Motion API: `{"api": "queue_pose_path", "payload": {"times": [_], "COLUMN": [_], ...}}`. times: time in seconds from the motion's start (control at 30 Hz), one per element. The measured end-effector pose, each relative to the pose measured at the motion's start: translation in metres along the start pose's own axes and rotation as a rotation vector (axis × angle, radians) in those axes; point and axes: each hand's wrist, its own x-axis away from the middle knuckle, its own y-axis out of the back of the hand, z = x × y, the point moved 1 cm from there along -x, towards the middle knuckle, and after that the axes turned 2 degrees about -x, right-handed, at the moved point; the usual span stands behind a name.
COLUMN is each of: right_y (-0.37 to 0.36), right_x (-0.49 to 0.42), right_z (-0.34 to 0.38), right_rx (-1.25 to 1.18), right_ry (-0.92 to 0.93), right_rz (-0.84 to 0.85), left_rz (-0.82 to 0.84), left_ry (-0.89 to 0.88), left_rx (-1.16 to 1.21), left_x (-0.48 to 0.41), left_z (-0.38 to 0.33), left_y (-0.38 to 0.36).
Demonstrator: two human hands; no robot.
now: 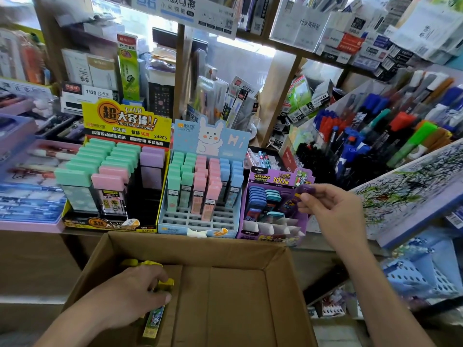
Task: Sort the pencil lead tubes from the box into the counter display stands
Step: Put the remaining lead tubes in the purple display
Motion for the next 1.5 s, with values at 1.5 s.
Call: {"api": "queue_pose_path", "payload": {"times": [1.5], "right_y": [-0.166], "right_x": [0.143], "right_z": [0.007], "right_rx": [-0.036], "right_ry": [-0.794], "right_rz": [0.705], "left_rz": [-0.162], "left_ry": [0.218], "left_rx": [0.016], "left_x": [0.035], "left_z": [0.012], "left_y": [-0.005]}}
